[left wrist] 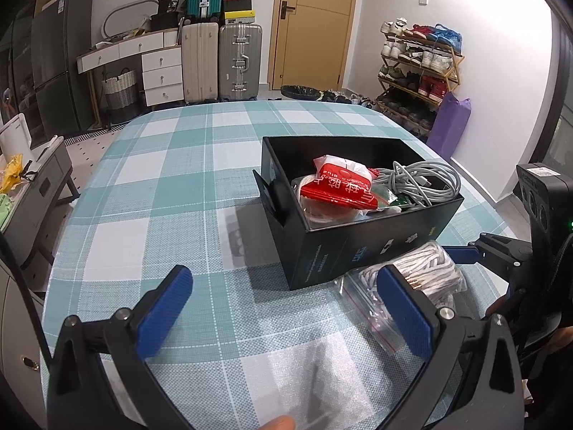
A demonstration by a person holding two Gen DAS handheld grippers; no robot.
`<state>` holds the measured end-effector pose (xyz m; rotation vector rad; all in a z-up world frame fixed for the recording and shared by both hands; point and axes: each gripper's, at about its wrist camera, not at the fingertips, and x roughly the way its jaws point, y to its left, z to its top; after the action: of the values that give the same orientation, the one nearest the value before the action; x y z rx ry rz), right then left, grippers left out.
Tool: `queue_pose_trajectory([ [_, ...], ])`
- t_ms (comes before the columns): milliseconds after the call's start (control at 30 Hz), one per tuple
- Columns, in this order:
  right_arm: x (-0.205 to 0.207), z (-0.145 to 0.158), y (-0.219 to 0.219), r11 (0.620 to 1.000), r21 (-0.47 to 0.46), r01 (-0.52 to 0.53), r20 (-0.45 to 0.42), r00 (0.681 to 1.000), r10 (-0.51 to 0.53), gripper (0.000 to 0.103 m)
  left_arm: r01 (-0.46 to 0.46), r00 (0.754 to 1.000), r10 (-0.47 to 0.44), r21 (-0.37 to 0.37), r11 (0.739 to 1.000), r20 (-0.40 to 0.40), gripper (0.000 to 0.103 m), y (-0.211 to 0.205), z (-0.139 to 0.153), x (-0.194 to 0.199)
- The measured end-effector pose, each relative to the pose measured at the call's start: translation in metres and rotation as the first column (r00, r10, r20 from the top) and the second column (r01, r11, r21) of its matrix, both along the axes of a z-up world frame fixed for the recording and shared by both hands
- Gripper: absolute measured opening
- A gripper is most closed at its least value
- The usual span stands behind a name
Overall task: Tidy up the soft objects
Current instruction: 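Grasp the bagged rope with right tool while left tool grasps the white sachet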
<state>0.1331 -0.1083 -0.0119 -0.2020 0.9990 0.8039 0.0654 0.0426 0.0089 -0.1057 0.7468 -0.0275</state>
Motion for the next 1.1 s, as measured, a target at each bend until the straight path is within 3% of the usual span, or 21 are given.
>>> queue_pose_trajectory([
  [367,-0.007,0.005,-0.008,0.999,0.014,-0.032,0.034,0.999,0.031,0.079,0.002,1.0,-0.002,-0.003,1.0,0.005,0.103,-0.001,0.003,-0.002],
  [633,-0.008,0.016,-0.022,0.997,0.062,-0.047,0.044,0.998,0.044,0.078,0.0,1.0,0.0,-0.01,1.0,0.016,0.103,0.001,0.008,-0.004],
  [1100,-0.017,0.07,-0.068,0.991,0.136,0.014,0.162,0.986,-0.036,0.078,0.049,0.999,-0.049,-0.021,0.999,0.002,0.103,-0.012,0.007,-0.005],
])
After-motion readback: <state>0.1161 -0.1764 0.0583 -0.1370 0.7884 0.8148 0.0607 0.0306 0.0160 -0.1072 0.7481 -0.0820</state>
